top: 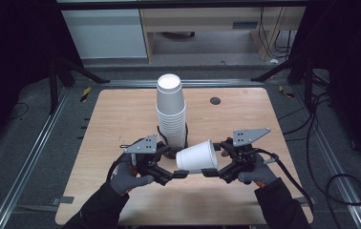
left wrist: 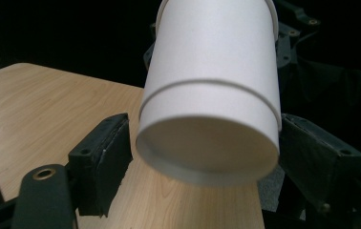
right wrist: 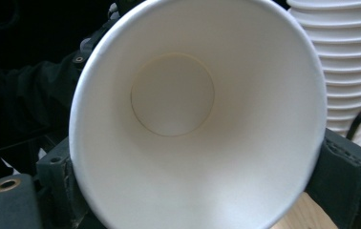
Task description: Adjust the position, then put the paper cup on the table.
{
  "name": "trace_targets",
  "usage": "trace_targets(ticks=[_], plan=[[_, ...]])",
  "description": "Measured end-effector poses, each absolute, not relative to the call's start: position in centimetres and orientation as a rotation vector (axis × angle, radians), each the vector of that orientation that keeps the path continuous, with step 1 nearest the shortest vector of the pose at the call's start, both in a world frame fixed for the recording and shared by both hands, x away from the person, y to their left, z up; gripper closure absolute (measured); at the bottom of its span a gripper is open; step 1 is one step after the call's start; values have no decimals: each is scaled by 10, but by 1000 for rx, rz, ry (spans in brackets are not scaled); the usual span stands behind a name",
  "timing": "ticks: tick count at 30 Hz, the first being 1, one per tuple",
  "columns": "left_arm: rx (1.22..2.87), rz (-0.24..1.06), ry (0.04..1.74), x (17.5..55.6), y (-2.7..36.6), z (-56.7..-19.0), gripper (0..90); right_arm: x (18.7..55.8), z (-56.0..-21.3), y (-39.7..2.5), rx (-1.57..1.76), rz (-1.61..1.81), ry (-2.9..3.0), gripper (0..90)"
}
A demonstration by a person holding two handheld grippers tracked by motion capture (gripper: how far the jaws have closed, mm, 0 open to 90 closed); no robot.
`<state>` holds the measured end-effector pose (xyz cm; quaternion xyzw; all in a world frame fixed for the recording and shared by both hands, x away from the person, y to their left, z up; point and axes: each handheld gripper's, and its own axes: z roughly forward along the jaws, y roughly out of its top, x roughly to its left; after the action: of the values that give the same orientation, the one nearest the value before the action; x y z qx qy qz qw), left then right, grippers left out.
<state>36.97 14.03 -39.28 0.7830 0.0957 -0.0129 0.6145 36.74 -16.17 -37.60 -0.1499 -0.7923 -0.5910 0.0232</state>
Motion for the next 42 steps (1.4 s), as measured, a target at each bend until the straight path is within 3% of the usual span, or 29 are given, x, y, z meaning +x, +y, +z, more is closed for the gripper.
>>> trace_targets(ticks=[10,27,42], plan=[[1843,17,338,373,171,-407,195,369,-369,-176,-562,-1822,-2547,97],[1910,255,728,391,232,-441,231,387,-360,-195,-935,-1755,-2713,95],[1943,293,820,399,246,-452,237,402,-350,-213,-1294,-1586,-2818,95]])
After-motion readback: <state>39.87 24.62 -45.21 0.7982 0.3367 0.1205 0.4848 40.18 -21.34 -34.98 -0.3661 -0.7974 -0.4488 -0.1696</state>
